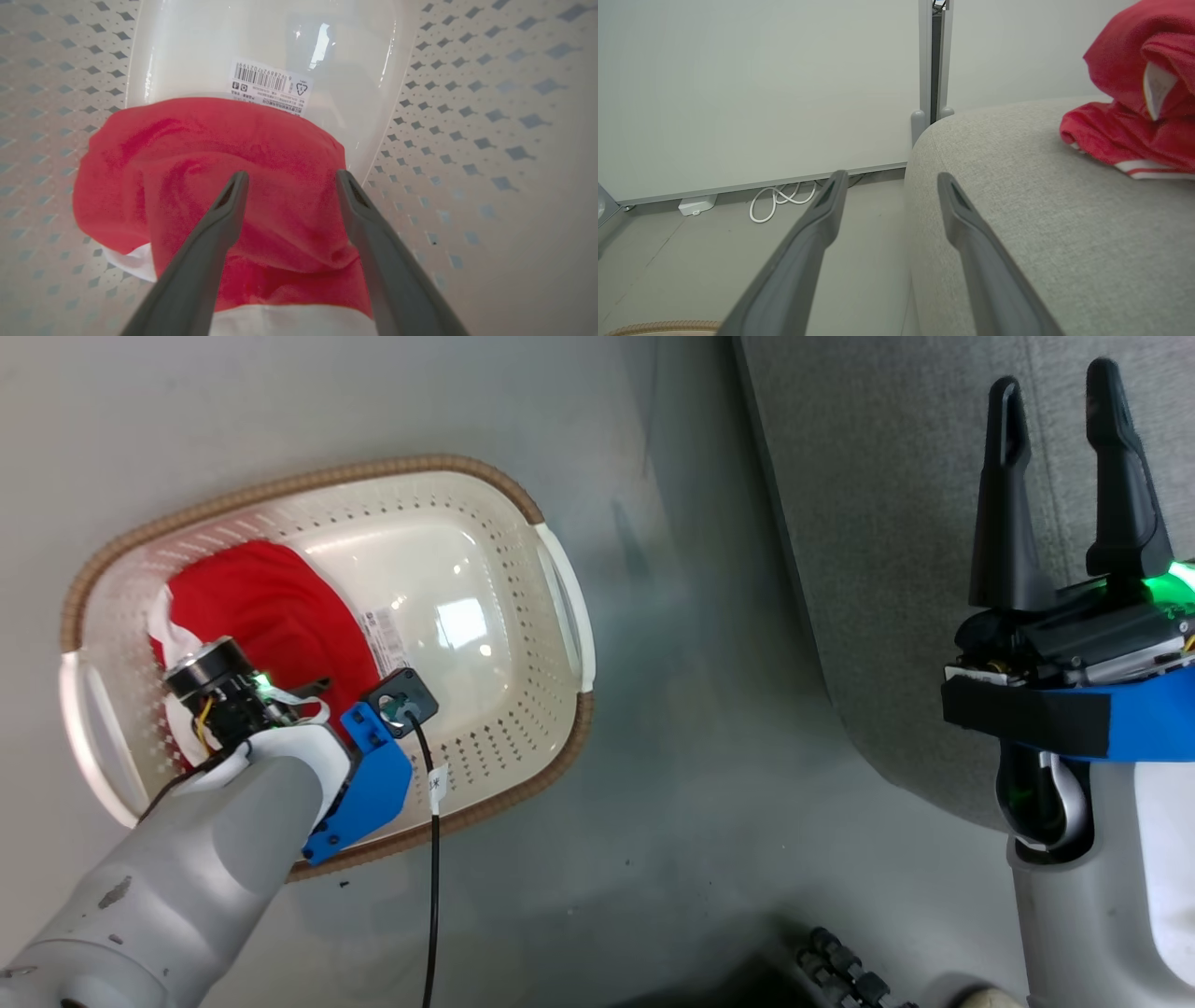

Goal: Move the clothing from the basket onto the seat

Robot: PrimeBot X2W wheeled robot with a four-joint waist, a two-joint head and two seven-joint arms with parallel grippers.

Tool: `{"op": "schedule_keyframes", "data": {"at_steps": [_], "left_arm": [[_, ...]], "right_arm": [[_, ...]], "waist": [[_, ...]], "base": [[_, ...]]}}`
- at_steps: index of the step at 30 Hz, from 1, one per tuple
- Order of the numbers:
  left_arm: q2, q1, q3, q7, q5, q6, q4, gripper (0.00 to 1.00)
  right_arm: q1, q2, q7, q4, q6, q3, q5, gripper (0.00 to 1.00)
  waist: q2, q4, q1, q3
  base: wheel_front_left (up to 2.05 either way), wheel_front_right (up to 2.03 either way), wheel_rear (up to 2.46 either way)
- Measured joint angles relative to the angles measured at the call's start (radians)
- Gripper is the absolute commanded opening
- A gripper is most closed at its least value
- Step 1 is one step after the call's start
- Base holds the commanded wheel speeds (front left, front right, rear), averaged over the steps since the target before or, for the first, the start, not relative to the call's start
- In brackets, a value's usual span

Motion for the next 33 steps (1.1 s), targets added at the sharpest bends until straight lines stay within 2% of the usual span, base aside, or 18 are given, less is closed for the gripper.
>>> {"op": "schedule_keyframes", "data": {"at_steps": [6, 17, 18, 20, 21, 27, 33], "left_arm": [[0.021, -0.004, 0.000, 0.061, 0.020, 0.000, 0.001, 1.00], [0.027, -0.069, 0.000, 0.102, 0.096, 0.000, 0.045, 1.00], [0.025, -0.071, 0.000, 0.108, 0.105, 0.000, 0.053, 0.96], [0.023, -0.075, 0.000, 0.110, 0.109, 0.000, 0.063, 0.25], [0.021, -0.077, 0.000, 0.117, 0.115, 0.000, 0.068, 0.00], [0.004, -0.087, 0.000, 0.125, 0.121, 0.000, 0.078, 0.00], [-0.026, -0.096, 0.000, 0.076, 0.104, 0.000, 0.075, 0.00]], "right_arm": [[-0.011, 0.001, 0.000, -0.040, 0.000, 0.001, 0.019, 1.00], [-0.021, 0.002, 0.000, -0.084, 0.000, -0.013, 0.032, 1.00], [-0.021, 0.002, 0.000, -0.086, 0.000, -0.016, 0.032, 1.00], [-0.021, 0.002, 0.000, -0.089, 0.000, -0.019, 0.032, 1.00], [-0.022, 0.002, 0.000, -0.090, 0.000, -0.019, 0.032, 1.00], [-0.026, 0.002, 0.000, -0.093, 0.000, -0.024, 0.032, 1.00], [-0.031, 0.002, 0.000, -0.090, 0.000, -0.023, 0.028, 1.00]], "waist": [[0.0000, -0.015, 0.0000, 0.068], [-0.0001, -0.034, -0.0001, 0.151], [0.0000, -0.036, -0.0001, 0.155], [0.0000, -0.038, -0.0001, 0.159], [0.0000, -0.040, -0.0001, 0.160], [0.0000, -0.040, -0.0002, 0.156], [0.0000, -0.028, -0.0002, 0.127]], "base": [[0.00, 0.00, 0.00], [0.00, 0.00, 0.00], [0.00, 0.00, 0.00], [0.00, 0.00, 0.00], [0.00, 0.00, 0.00], [0.00, 0.00, 0.00], [0.00, 0.00, 0.00]]}}
